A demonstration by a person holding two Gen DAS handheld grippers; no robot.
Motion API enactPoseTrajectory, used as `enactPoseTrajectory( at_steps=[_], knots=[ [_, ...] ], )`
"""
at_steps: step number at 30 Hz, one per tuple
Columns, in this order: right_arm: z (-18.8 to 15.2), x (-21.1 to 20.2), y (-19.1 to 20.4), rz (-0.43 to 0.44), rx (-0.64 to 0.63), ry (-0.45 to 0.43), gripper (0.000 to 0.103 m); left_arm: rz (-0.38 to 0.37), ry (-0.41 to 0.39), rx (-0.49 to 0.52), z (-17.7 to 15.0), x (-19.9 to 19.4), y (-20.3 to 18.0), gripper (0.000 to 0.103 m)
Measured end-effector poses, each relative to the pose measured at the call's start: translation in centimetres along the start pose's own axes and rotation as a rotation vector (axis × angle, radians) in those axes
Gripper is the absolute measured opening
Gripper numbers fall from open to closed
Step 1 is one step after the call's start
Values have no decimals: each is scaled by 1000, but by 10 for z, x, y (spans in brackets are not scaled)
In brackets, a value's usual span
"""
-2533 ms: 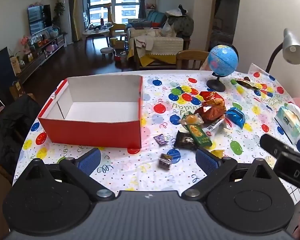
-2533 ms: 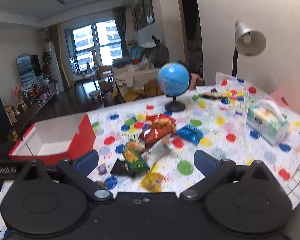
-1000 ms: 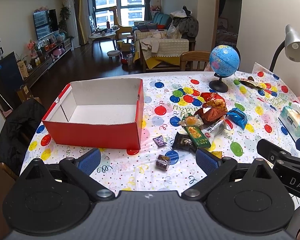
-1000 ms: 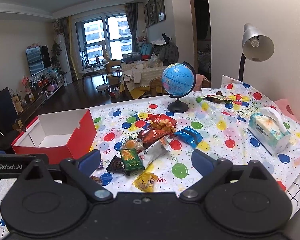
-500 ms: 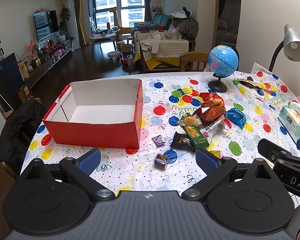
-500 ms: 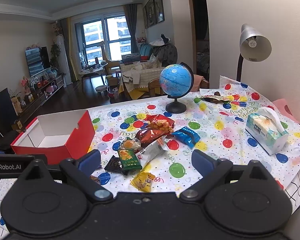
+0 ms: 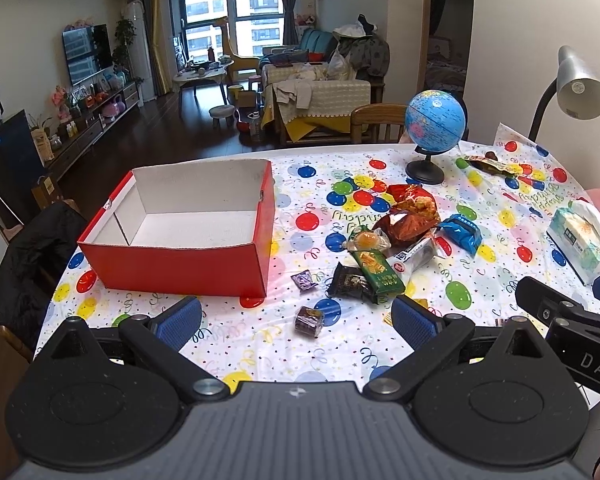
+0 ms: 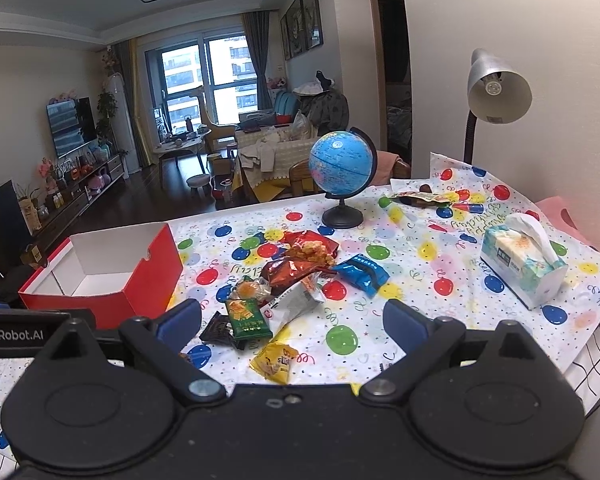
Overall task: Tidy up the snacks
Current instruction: 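Move both tools toward the snacks scattered beside the red box, then grasp the yellow chip bag with the left tool while the right tool grasps the wrapped candy bar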
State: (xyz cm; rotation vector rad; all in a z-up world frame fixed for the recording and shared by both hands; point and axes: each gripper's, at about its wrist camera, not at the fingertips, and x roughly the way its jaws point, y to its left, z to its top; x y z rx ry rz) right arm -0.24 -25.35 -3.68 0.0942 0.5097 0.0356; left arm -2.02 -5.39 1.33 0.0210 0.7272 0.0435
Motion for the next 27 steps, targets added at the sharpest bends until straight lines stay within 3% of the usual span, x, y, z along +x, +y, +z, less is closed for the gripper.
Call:
enactPoseTrajectory(
  at_steps=[14,19,27],
  knots=[
    [-7,-1,-9,-12,6,4,98,-9,44,32,-1,14,-16,102],
    [-12,11,-12,-47,26,35,96,-57,101,18,0,39,-18,102],
    [-27,42,-28,-132,82,126,93,-59,189,17,-2,86,-25,102]
  ],
)
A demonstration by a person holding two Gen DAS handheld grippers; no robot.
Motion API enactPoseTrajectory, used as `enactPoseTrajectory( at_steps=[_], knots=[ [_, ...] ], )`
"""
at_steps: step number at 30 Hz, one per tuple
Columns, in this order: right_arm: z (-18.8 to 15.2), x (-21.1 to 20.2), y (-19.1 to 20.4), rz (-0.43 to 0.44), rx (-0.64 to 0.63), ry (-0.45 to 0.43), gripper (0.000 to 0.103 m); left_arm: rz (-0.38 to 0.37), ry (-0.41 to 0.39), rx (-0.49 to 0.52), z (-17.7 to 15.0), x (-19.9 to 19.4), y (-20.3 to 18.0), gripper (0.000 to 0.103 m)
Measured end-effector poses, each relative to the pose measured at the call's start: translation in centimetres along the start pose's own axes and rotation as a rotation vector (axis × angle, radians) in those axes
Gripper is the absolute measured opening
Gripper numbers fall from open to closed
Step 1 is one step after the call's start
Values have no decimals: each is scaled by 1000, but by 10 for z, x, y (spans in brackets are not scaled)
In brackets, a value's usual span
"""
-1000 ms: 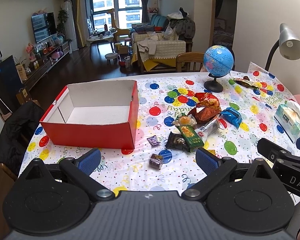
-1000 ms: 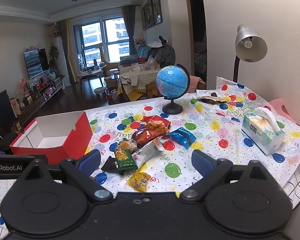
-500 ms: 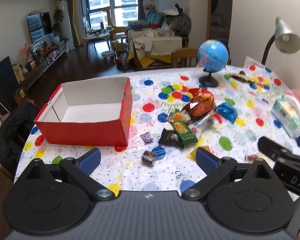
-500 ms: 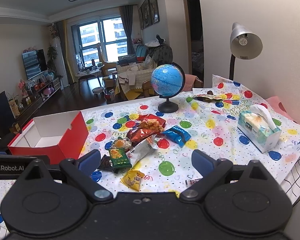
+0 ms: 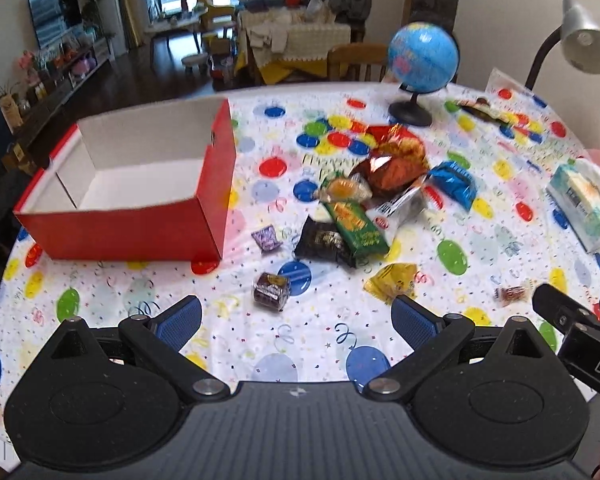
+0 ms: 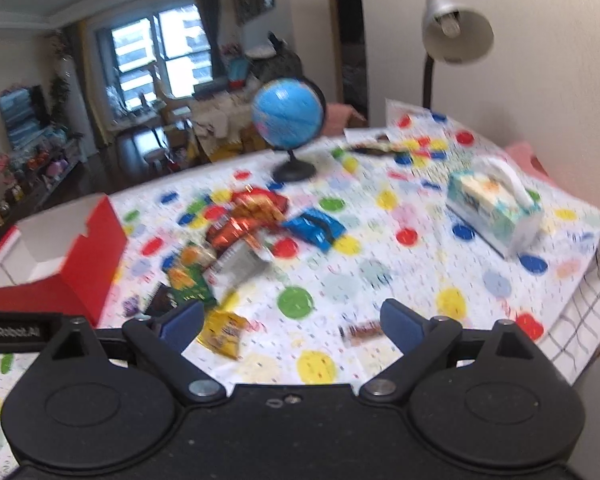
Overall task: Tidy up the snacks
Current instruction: 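Grasp the yellow chip bag with the left tool while the right tool grasps the wrapped candy bar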
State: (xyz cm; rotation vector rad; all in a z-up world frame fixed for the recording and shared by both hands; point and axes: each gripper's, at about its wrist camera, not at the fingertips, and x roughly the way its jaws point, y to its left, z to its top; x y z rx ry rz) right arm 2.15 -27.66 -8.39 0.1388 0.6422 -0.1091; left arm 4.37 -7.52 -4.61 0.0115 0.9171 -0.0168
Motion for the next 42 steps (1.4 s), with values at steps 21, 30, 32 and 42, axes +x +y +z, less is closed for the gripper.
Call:
enactPoseTrajectory(
  at_steps=[21,30,32,42],
  knots=[
    [-19,101,-45,-224,158,117,77,-62,28,118,7,88,-44,101],
    [-24,134,-53,-208,208,208,61,-88,7,236,0,113,-80,98],
    [-23,139,-55,-206,219,218,58,-89,6,248,-1,118,-85,98],
    [-18,155,-53,-183,214,249,42,-128,14,280,-3,134,-98,77]
  ],
)
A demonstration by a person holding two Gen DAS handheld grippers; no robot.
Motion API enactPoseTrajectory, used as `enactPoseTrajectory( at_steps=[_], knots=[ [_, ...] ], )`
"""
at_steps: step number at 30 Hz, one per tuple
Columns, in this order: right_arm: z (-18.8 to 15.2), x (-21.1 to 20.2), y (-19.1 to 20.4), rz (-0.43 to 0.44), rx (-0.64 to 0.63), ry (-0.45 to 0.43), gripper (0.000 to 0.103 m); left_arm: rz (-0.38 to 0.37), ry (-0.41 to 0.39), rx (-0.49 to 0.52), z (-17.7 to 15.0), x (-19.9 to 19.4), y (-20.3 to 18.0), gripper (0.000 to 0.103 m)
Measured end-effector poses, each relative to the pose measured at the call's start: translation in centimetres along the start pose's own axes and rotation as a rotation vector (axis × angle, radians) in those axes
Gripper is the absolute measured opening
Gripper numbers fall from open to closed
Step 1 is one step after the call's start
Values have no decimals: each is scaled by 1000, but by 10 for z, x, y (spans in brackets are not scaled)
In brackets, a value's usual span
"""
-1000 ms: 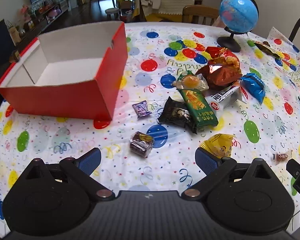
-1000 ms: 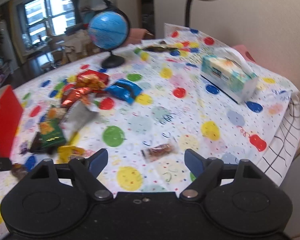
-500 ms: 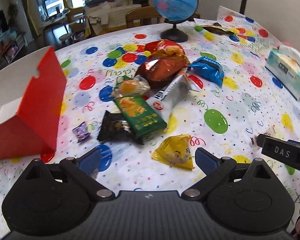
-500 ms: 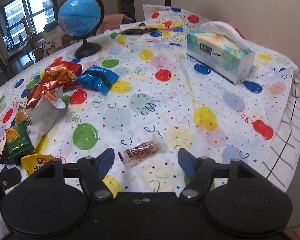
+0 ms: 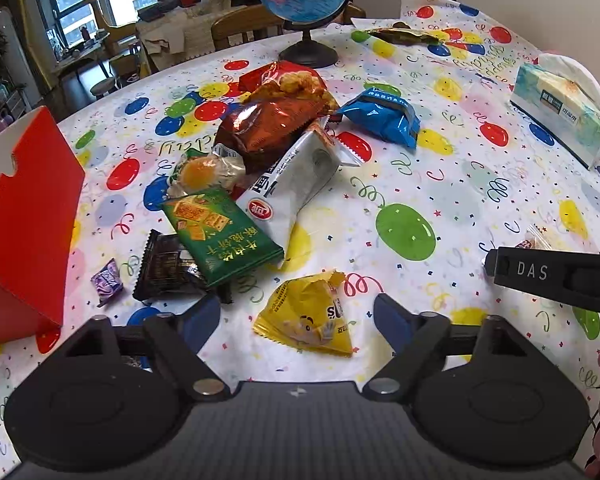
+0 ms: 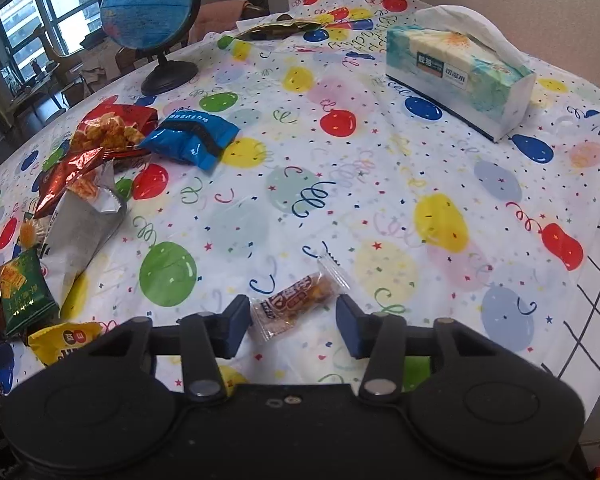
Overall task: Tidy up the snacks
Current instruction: 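Grasp the yellow chip bag with the left tool while the right tool grasps the wrapped candy bar, then carry the yellow bag with the left tool while the right tool carries the candy bar to the box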
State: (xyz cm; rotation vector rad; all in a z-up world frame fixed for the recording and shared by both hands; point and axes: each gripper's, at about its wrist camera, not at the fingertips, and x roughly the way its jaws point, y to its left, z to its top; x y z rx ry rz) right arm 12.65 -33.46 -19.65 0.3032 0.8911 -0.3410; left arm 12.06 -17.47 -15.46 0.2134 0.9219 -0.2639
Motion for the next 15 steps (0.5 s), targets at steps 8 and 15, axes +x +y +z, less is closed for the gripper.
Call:
enactPoseTrajectory(
  at_steps=[8,15],
  knots=[
    [1,1,1,29,-30,-7,13,-9,18,-19,0,8,3,44],
    [-3,-2,0,38,-76,-32,4,-11,0,-19,0,7,7,33]
  ],
)
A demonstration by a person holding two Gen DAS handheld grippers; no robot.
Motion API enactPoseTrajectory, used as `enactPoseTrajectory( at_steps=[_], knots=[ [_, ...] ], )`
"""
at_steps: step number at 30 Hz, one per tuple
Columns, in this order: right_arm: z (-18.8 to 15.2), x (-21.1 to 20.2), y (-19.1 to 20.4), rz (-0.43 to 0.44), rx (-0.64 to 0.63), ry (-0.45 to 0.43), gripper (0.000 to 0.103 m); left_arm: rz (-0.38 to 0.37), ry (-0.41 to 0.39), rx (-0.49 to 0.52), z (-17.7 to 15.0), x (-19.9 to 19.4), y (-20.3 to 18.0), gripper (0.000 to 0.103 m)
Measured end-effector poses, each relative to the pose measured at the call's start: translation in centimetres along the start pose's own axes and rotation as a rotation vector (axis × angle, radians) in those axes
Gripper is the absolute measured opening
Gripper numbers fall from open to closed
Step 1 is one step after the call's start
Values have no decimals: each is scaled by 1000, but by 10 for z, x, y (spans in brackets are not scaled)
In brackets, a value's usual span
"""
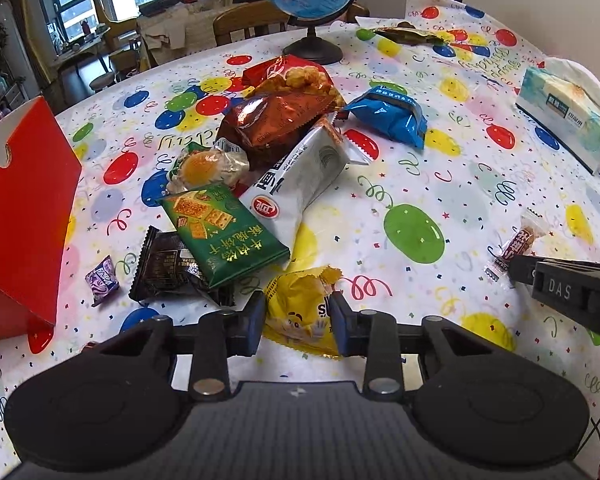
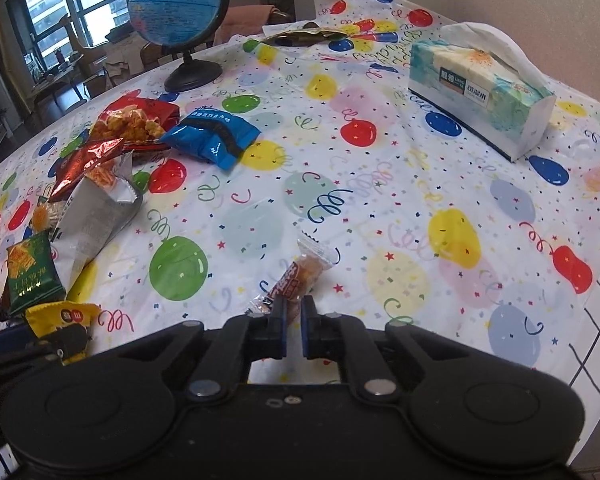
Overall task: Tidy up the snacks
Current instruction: 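Carry the yellow bag with the left tool while the right tool carries the candy bar to the box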
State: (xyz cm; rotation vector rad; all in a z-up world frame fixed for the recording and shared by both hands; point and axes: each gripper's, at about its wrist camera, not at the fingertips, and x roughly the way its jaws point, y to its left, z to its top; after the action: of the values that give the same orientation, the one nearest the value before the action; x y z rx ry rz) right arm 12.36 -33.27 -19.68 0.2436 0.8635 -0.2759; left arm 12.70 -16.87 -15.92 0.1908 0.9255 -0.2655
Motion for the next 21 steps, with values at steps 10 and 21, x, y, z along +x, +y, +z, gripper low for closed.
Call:
enactPoseTrajectory(
  at_steps=[10,21],
  knots=[
    [-3,-30,-3,48,-34,-59,3,-6,-14,-48,0,-25,10,31],
    [9,-92,26,190,-187,-129,3,40,-81,-117,9,-83,34,31]
  ],
)
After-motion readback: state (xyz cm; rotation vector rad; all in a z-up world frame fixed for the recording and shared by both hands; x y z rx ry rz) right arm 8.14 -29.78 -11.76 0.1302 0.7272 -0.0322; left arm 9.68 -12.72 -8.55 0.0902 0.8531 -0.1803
